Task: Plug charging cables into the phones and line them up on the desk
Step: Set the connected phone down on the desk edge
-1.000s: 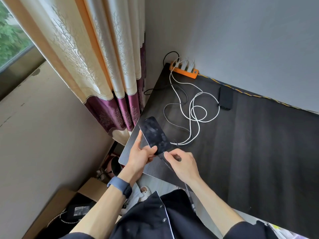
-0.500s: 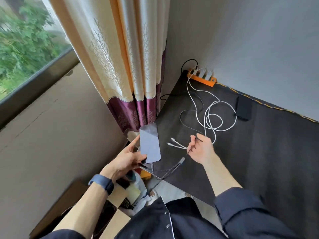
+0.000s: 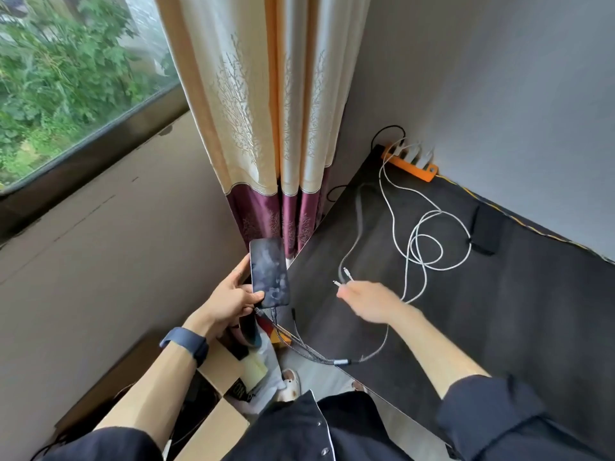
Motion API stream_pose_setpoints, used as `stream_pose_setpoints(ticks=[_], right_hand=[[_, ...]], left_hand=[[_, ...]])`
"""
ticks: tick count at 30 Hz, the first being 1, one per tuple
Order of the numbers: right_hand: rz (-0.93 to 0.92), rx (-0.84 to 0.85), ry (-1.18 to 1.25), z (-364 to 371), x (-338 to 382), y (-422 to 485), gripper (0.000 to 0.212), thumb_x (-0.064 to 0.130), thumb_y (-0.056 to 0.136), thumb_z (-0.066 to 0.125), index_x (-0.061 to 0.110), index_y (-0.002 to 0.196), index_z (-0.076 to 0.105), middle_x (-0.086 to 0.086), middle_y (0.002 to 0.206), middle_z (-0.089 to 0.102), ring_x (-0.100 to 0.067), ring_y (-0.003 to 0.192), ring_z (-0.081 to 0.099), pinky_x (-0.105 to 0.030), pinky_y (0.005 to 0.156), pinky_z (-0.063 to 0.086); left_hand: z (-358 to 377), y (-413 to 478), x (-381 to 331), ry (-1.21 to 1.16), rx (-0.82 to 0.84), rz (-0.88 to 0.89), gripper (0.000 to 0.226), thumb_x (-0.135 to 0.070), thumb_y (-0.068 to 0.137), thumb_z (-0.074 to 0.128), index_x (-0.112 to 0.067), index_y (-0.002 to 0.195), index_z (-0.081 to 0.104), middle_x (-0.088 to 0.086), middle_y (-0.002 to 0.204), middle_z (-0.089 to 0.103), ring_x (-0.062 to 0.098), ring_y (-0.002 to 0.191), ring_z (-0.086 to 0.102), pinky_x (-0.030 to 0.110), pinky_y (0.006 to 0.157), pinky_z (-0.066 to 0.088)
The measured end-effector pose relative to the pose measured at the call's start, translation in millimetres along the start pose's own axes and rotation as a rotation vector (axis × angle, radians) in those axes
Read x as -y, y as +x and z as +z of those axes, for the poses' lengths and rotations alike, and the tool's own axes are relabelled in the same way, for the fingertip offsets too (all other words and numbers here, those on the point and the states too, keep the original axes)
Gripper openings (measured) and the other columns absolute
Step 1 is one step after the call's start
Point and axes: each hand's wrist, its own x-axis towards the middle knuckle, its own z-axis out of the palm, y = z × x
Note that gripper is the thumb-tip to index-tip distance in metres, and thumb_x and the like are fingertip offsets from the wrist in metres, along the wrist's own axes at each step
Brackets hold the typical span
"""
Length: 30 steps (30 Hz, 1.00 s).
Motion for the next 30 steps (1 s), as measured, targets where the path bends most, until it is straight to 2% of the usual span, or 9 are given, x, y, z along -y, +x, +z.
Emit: stream_pose_setpoints(ticks=[3, 7, 12, 15, 17, 19, 21, 24, 30], right_hand=[[-0.008, 0.020, 0.043, 42.3, -8.8, 16.2, 0.025, 0.032, 0.101, 0.035, 0.029, 0.094, 0.059, -0.004, 0.108, 0.071, -0.030, 0.106, 0.061, -0.034, 0.086, 0.042], [0.016, -0.140, 0.536, 73.1, -7.6, 36.2, 0.033, 0.003, 0.096, 0.046, 0.024, 0.106, 0.070, 0.008, 0.089, 0.074, -0.015, 0.095, 0.065, -0.035, 0.098, 0.051], [0.244, -0.449, 1.149, 59.6, -2.8, 58.6, 0.028, -0.011, 0.087, 0.061, 0.003, 0.110, 0.069, -0.011, 0.090, 0.074, -0.017, 0.076, 0.064, -0.032, 0.076, 0.050], [0.140, -0.268, 1.451, 48.9, 12.4, 70.0, 0.034, -0.017, 0.094, 0.045, -0.002, 0.123, 0.057, -0.013, 0.106, 0.066, -0.022, 0.091, 0.061, -0.029, 0.087, 0.046], [0.063, -0.102, 1.234, 58.0, 17.4, 74.4, 0.036, -0.016, 0.095, 0.044, 0.007, 0.119, 0.060, -0.016, 0.120, 0.066, -0.024, 0.099, 0.061, -0.029, 0.094, 0.045], [0.149, -0.223, 0.987, 73.7, 8.1, 74.8, 0.031, -0.010, 0.092, 0.053, 0.013, 0.107, 0.065, -0.018, 0.120, 0.071, -0.026, 0.103, 0.065, -0.033, 0.100, 0.048], [0.372, -0.367, 0.780, 83.4, -6.7, 62.6, 0.014, 0.017, 0.093, 0.062, 0.017, 0.107, 0.064, -0.006, 0.111, 0.074, -0.025, 0.104, 0.066, -0.033, 0.096, 0.048], [0.357, -0.108, 0.482, 109.1, -12.2, 44.3, 0.048, 0.060, 0.085, 0.061, 0.021, 0.113, 0.060, 0.004, 0.106, 0.071, -0.020, 0.104, 0.065, -0.033, 0.091, 0.046], [0.232, 0.012, 0.453, 136.1, 23.1, 43.5, 0.052, 0.067, 0.082, 0.062, 0.025, 0.113, 0.062, 0.006, 0.102, 0.069, -0.020, 0.101, 0.065, -0.032, 0.087, 0.049]], left_hand=[[10.4, 5.2, -1.5, 0.025, 0.020, 0.004, 0.093, 0.014, 0.087, 0.055, -0.052, 0.147, 0.031, 0.016, 0.093, 0.054, 0.011, 0.055, 0.035, 0.019, 0.046, 0.031], [23.5, 8.0, 3.1, 0.018, 0.007, -0.017, 0.089, 0.012, 0.087, 0.057, -0.047, 0.148, 0.032, 0.013, 0.100, 0.052, 0.010, 0.054, 0.032, 0.017, 0.043, 0.030], [30.3, 14.7, 5.3, 0.071, 0.026, -0.046, 0.083, 0.009, 0.088, 0.058, -0.044, 0.147, 0.036, 0.011, 0.100, 0.051, 0.013, 0.065, 0.034, 0.017, 0.047, 0.030], [26.3, 15.1, -2.1, 0.119, 0.031, -0.060, 0.079, 0.008, 0.087, 0.059, -0.045, 0.144, 0.042, 0.010, 0.097, 0.052, 0.014, 0.071, 0.042, 0.019, 0.052, 0.036], [17.3, 14.3, -9.6, 0.146, 0.034, -0.076, 0.076, 0.007, 0.089, 0.058, -0.045, 0.142, 0.044, 0.011, 0.094, 0.061, 0.013, 0.070, 0.048, 0.021, 0.056, 0.039], [6.4, 12.3, -18.4, 0.166, 0.042, -0.077, 0.073, 0.008, 0.090, 0.056, -0.045, 0.139, 0.048, 0.009, 0.096, 0.065, 0.020, 0.076, 0.045, 0.021, 0.056, 0.038], [-4.4, 10.9, -25.3, 0.157, 0.011, -0.073, 0.071, 0.009, 0.090, 0.055, -0.050, 0.130, 0.054, 0.011, 0.096, 0.063, 0.022, 0.077, 0.044, 0.020, 0.054, 0.039], [-16.4, 11.0, -29.0, 0.136, -0.013, -0.062, 0.072, 0.009, 0.091, 0.055, -0.057, 0.118, 0.058, 0.009, 0.095, 0.066, 0.018, 0.079, 0.053, 0.022, 0.059, 0.041], [-8.7, 23.3, -14.5, 0.148, 0.061, -0.160, 0.075, -0.001, 0.078, 0.061, -0.042, 0.140, 0.048, 0.013, 0.101, 0.064, 0.017, 0.078, 0.054, 0.023, 0.057, 0.038]])
